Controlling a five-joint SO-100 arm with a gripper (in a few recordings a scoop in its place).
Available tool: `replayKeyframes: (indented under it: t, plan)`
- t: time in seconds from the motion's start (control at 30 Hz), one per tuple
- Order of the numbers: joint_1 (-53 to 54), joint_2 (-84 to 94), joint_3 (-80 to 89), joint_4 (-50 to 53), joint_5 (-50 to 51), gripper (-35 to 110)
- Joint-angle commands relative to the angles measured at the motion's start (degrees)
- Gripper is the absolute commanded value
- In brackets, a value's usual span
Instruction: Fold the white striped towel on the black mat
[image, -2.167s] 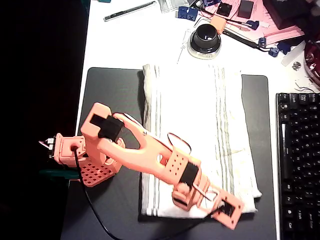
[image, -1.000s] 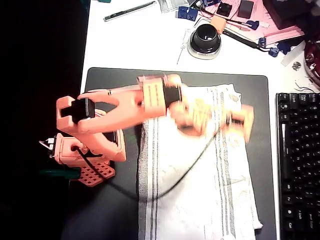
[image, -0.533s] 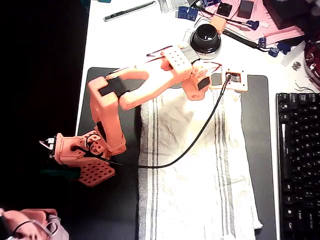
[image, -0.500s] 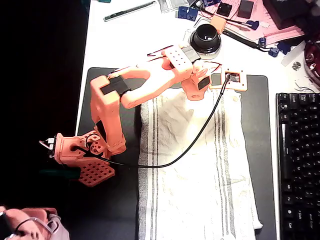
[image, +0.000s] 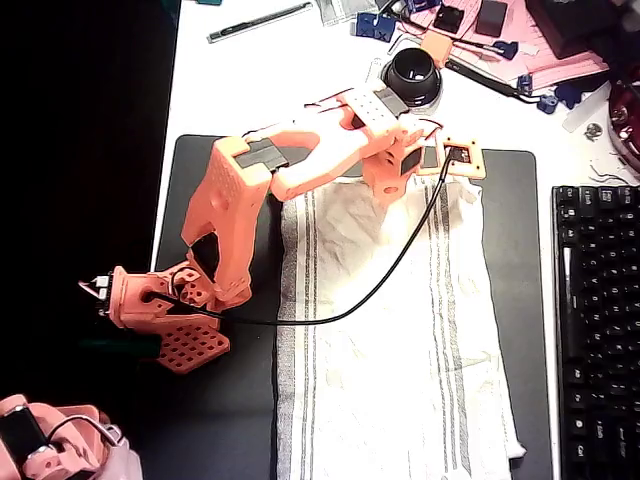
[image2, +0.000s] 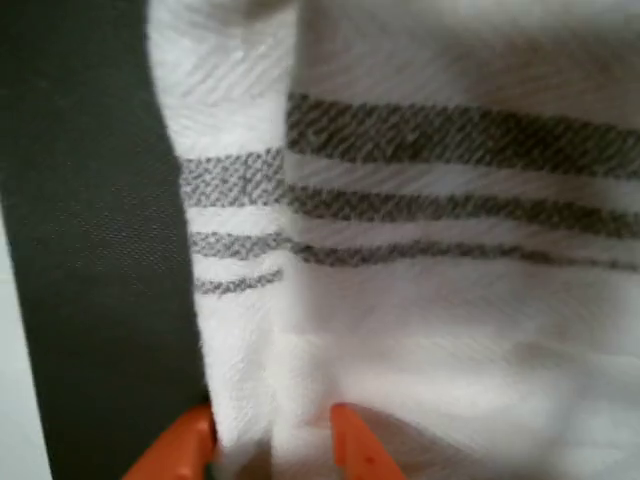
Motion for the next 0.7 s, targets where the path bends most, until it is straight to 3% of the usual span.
replayKeyframes:
  t: [0.0, 0.17, 0.67]
  plan:
    - [-0.18, 0.79, -0.97, 0.62, -1.67, 11]
    - [0.26, 1.23, -0.70, 0.79, -3.16, 0]
    - [0.97, 10.11, -5.62, 5.01, -0.53, 0]
